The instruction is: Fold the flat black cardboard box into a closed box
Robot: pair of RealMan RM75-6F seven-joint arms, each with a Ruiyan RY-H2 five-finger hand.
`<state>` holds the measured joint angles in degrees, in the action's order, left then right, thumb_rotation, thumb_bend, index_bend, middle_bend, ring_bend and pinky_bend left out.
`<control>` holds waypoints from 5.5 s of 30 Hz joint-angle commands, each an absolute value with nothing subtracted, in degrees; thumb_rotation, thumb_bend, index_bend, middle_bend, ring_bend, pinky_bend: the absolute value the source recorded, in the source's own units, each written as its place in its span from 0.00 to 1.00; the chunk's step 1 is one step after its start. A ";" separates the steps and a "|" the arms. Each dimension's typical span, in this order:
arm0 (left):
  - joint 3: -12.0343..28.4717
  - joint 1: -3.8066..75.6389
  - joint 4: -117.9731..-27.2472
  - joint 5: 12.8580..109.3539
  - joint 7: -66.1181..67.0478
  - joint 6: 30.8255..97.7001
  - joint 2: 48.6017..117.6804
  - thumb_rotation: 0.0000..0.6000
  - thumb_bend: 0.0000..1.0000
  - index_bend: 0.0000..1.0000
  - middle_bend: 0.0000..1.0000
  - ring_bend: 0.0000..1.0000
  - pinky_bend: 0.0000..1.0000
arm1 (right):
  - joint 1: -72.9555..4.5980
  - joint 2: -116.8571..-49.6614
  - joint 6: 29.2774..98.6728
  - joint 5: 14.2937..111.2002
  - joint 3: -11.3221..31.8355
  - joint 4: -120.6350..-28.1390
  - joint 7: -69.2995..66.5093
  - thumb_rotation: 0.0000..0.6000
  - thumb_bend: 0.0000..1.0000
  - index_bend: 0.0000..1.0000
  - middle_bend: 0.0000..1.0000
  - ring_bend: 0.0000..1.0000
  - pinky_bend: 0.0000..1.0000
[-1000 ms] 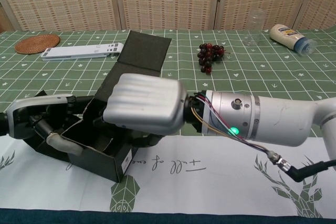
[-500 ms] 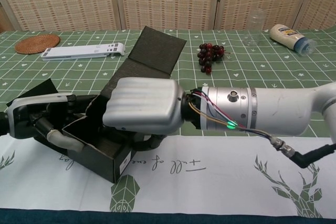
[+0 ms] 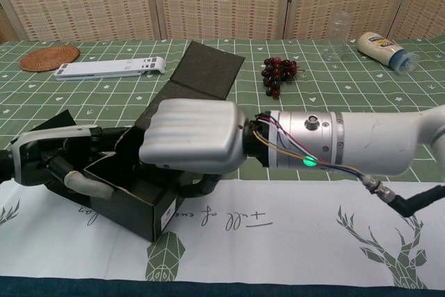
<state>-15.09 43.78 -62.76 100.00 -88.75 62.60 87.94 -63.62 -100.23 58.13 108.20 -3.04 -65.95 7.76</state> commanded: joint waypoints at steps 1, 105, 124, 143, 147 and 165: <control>-14.97 43.70 -62.78 99.77 -88.75 62.51 87.95 1.00 0.10 0.11 0.14 0.66 0.86 | -63.65 -99.85 57.63 108.04 -3.14 -66.18 8.22 1.00 0.45 0.61 0.61 0.76 1.00; -8.46 35.36 -80.93 96.22 -68.07 65.67 72.86 1.00 0.10 0.00 0.00 0.57 0.84 | -52.17 -91.88 38.09 54.08 9.58 -92.12 -10.04 1.00 0.00 0.00 0.06 0.70 1.00; -8.57 34.73 -80.43 96.95 -69.60 66.74 72.36 1.00 0.10 0.00 0.00 0.57 0.84 | -52.74 -103.51 44.36 50.48 11.61 -84.93 -3.24 1.00 0.00 0.00 0.11 0.70 1.00; -5.93 33.08 -81.21 93.88 -65.70 68.51 71.71 1.00 0.10 0.00 0.00 0.57 0.85 | -46.78 -102.49 52.64 54.83 14.68 -85.87 -2.69 1.00 0.22 0.43 0.50 0.80 1.00; -4.21 32.26 -81.47 92.06 -63.36 69.68 71.74 1.00 0.10 0.00 0.00 0.57 0.85 | -43.66 -97.68 53.18 56.42 15.01 -89.11 -6.38 1.00 0.23 0.43 0.51 0.80 1.00; 3.10 28.19 -73.73 84.62 -52.77 74.06 80.09 1.00 0.10 0.00 0.00 0.57 0.85 | -34.75 -86.65 53.25 65.75 16.85 -97.99 -27.05 1.00 0.24 0.43 0.52 0.80 1.00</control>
<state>2.55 28.46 -74.74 84.94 -53.45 73.88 79.04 -35.37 -87.04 53.50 64.93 16.97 -97.60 -26.00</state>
